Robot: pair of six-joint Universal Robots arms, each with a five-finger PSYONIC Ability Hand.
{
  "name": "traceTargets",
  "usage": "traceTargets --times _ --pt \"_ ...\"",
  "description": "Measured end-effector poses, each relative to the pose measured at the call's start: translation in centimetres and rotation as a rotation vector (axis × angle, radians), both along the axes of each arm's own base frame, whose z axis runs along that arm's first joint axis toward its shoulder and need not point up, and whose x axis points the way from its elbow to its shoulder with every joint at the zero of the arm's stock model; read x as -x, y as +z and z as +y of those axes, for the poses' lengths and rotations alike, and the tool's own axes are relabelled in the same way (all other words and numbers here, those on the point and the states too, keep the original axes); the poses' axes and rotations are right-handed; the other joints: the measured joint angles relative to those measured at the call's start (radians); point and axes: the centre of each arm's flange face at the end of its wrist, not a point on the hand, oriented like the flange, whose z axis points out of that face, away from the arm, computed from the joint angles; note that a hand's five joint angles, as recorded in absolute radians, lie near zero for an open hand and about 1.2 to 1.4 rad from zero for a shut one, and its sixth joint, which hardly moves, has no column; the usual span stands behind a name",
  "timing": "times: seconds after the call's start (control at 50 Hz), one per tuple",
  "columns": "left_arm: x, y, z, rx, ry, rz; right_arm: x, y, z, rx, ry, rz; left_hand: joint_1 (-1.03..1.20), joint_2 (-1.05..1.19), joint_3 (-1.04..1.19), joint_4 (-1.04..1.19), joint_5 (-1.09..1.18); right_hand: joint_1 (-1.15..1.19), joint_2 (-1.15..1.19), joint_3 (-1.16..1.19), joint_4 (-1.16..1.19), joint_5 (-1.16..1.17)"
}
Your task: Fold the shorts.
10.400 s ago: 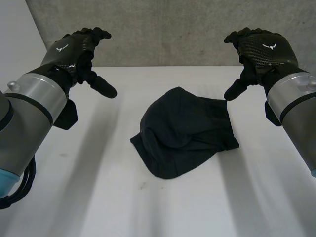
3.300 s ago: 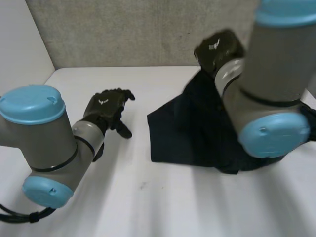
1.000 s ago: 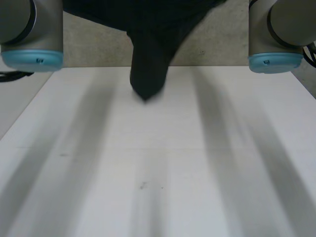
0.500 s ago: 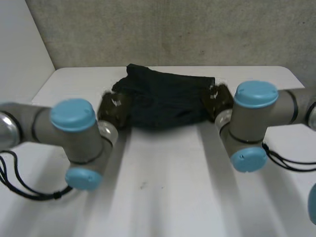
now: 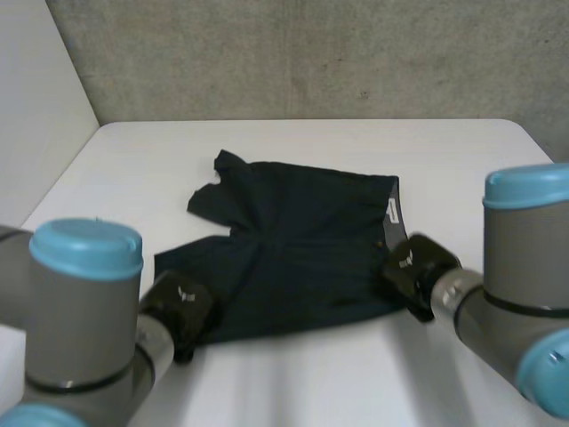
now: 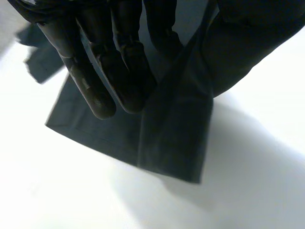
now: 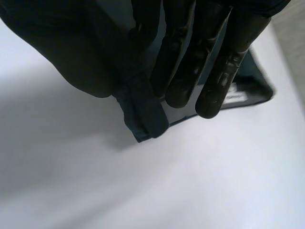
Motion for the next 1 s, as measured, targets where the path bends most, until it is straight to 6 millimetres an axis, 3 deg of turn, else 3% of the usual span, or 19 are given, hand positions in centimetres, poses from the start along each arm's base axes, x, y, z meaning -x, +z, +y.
traceTargets --times 0.1,0.22,0.28,0.4,0.48,0.6,0.72,0.84,0.9,0.92,0.94,0.96,1.0 --pt "-0.9 -0.5 2.5 -0.052 -0.041 -0.049 2.0 -0.4 3.0 -0.073 0.032 0.096 -0.021 -0.048 -0.046 -0.042 -0.021 0.000 0.000 0.000 0.000 0.000" --pt "-0.5 0.8 2.1 0.017 -0.043 0.007 2.7 -0.7 4.0 -0.043 0.039 0.094 -0.612 -0.629 -0.606 -0.625 -0.562 0.000 0.000 0.000 0.000 0.000" --pt "0.0 2.3 0.0 0.113 -0.015 0.076 2.6 -0.9 3.8 0.008 0.032 0.067 -0.803 -0.841 -0.827 -0.850 -0.791 0.000 0.000 0.000 0.000 0.000" --pt "0.1 4.9 -5.4 0.284 0.044 0.207 2.4 -1.4 3.2 0.070 0.013 0.016 -0.803 -0.855 -0.842 -0.862 -0.807 0.000 0.000 0.000 0.000 0.000" --pt "0.3 5.1 -9.0 0.332 0.017 0.282 2.4 -1.7 3.2 0.076 0.001 -0.008 -0.802 -0.853 -0.841 -0.860 -0.803 0.000 0.000 0.000 0.000 0.000" --pt "1.1 2.9 -14.2 0.289 -0.058 0.372 2.3 -2.0 3.4 0.067 -0.005 -0.025 -0.748 -0.792 -0.785 -0.796 -0.728 0.000 0.000 0.000 0.000 0.000" --pt "2.2 -0.5 -17.4 0.204 -0.063 0.401 2.3 -2.1 3.3 0.072 -0.005 -0.030 -0.736 -0.775 -0.768 -0.777 -0.712 0.000 0.000 0.000 0.000 0.000" --pt "2.8 -3.2 -19.1 0.164 -0.052 0.389 2.3 -2.3 3.3 0.077 -0.006 -0.031 -0.637 -0.686 -0.678 -0.689 -0.625 0.000 0.000 0.000 0.000 0.000" --pt "3.0 -4.0 -19.6 0.159 -0.045 0.381 2.3 -2.3 3.2 0.078 -0.008 -0.031 -0.459 -0.521 -0.514 -0.533 -0.473 0.000 0.000 0.000 0.000 0.000" --pt "3.0 -4.2 -19.7 0.160 -0.041 0.378 2.3 -2.3 3.2 0.078 -0.009 -0.031 -0.279 -0.362 -0.356 -0.366 -0.309 0.000 0.000 0.000 0.000 0.000" --pt "3.0 -4.3 -19.8 0.161 -0.037 0.376 2.3 -2.3 3.2 0.078 -0.009 -0.031 -0.279 -0.362 -0.356 -0.366 -0.309 0.000 0.000 0.000 0.000 0.000" --pt "3.0 -4.5 -20.0 0.166 -0.026 0.370 2.4 -2.4 3.2 0.077 -0.011 -0.030 -0.086 -0.145 -0.152 -0.159 -0.105 0.000 0.000 0.000 0.000 0.000" --pt "2.8 -4.6 -20.2 0.177 -0.002 0.356 2.4 -2.4 3.2 0.077 -0.012 -0.030 -0.086 -0.145 -0.152 -0.159 -0.105 0.000 0.000 0.000 0.000 0.000"
